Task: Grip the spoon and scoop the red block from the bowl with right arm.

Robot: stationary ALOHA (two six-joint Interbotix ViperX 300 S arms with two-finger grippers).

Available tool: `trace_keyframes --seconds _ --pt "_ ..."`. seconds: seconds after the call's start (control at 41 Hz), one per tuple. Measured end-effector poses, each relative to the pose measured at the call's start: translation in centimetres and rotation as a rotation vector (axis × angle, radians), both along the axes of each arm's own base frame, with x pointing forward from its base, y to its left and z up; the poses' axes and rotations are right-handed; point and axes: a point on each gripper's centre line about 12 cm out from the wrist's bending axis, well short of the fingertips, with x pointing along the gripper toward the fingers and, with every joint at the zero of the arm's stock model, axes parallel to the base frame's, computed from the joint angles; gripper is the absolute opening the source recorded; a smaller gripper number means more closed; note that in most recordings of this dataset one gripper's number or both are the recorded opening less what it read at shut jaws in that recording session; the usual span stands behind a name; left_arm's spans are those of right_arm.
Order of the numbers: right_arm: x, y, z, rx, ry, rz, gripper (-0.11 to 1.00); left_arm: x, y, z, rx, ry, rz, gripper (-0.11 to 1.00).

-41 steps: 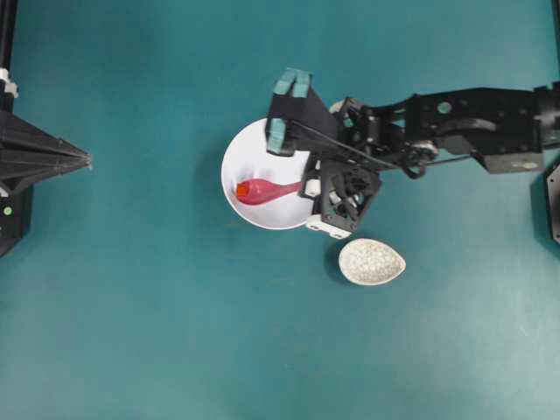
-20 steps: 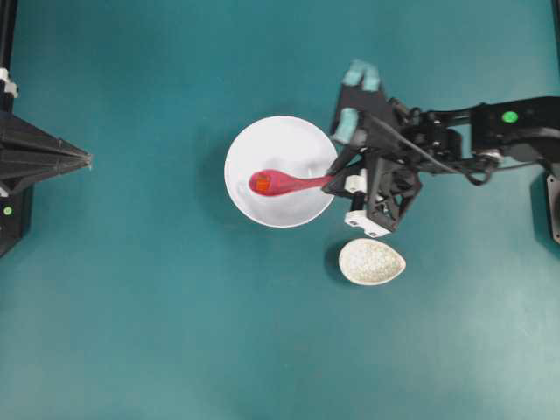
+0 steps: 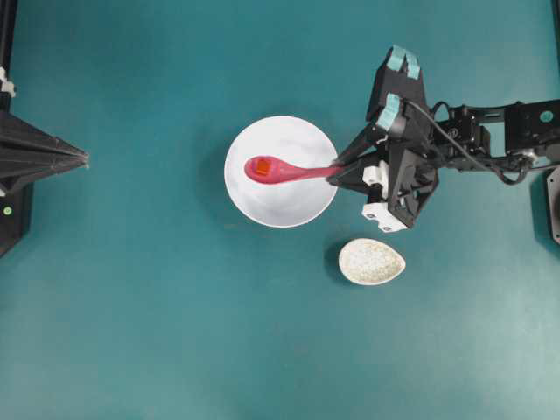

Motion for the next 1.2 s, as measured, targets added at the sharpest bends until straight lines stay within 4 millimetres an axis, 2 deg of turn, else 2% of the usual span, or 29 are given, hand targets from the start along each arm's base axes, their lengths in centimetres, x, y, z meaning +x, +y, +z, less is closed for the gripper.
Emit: trace_keyframes --seconds 0.22,0.366,0.488,0.683,1.195 --pt "-0.2 0.1 3.1 -0.001 -0.044 0.008 0.25 0.0 0.0 0.0 -0.011 0.0 0.0 0.0" --pt "-1.0 0.2 5.5 -0.008 -0.08 0.017 0.25 0.0 0.0 -0.1 -0.015 0.005 0.0 0.0" --pt "-1.7 0.3 6.6 -0.006 -0.095 0.02 0.25 0.0 0.0 -0.2 -0.015 0.02 0.001 0.0" --pt "-2.2 0.3 7.3 -0.009 -0.105 0.021 0.25 0.0 0.0 -0.4 -0.015 0.034 0.001 0.0" --pt "-2.2 0.1 7.3 -0.011 -0.111 0.014 0.25 0.0 0.0 -0.6 -0.015 0.052 0.001 0.0"
